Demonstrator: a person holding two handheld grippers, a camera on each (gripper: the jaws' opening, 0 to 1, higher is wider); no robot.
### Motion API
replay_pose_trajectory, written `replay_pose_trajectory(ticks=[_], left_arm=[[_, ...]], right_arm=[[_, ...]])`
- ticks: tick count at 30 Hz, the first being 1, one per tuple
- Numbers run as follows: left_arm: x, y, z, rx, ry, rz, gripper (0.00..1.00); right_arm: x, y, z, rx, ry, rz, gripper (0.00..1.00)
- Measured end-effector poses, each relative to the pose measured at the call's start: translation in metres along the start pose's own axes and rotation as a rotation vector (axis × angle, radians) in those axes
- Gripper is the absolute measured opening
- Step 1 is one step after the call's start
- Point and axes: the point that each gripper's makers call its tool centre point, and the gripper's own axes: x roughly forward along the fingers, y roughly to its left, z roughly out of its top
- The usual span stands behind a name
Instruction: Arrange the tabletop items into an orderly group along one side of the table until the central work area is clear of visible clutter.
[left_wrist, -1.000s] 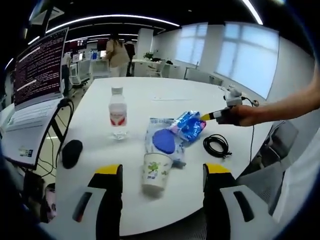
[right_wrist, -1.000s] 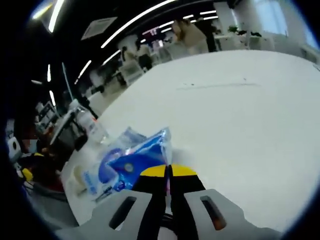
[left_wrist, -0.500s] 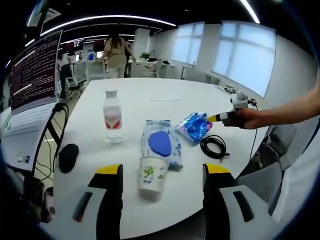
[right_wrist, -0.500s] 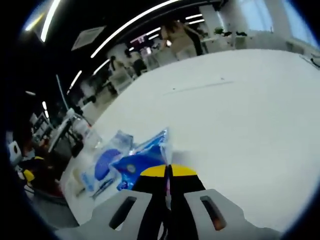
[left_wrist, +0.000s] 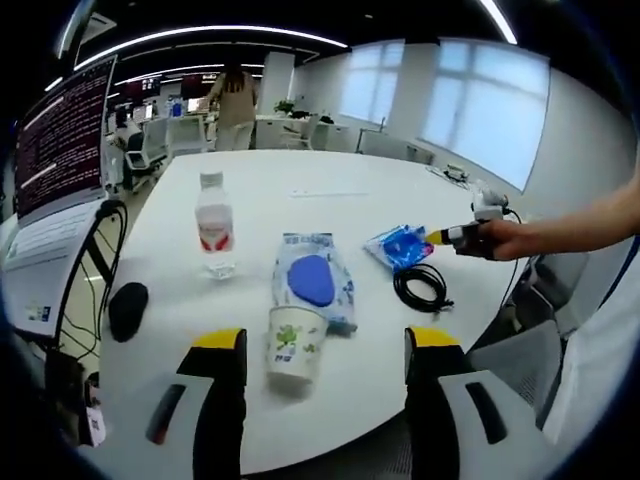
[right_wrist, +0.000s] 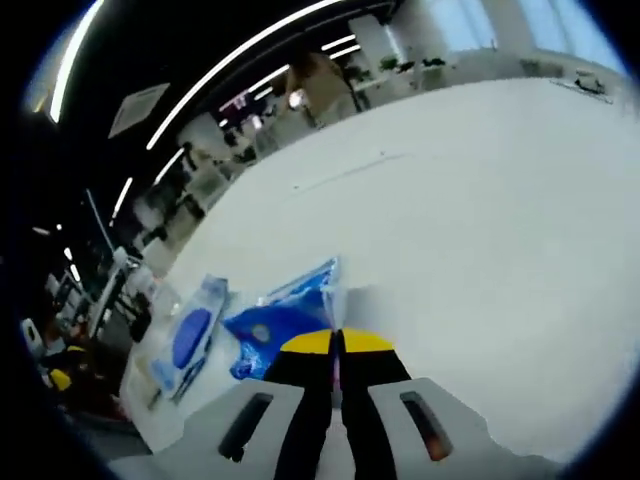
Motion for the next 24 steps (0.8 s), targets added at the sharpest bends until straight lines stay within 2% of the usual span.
replay_pose_trajectory(ticks=[9,18,24], left_arm=[[-0.001,0.000,-0.001,-0.005,0.004,0.009,0.63],[-0.005,0.003,-0.003,-0.017,0.005,0.036,0.63],[-0.006,0.005,-0.005,-0.030,0.005,0.052,0.63]], right_arm=[[0.016,-0.003,0.019,0.028,-0.021,-0.010,0.00],[0.026,-0.009,0.028,0.022,-0.008,-0.022,0.00],[0.029,-0.016,0.027,0.012,0.007,-0.039,0.00]])
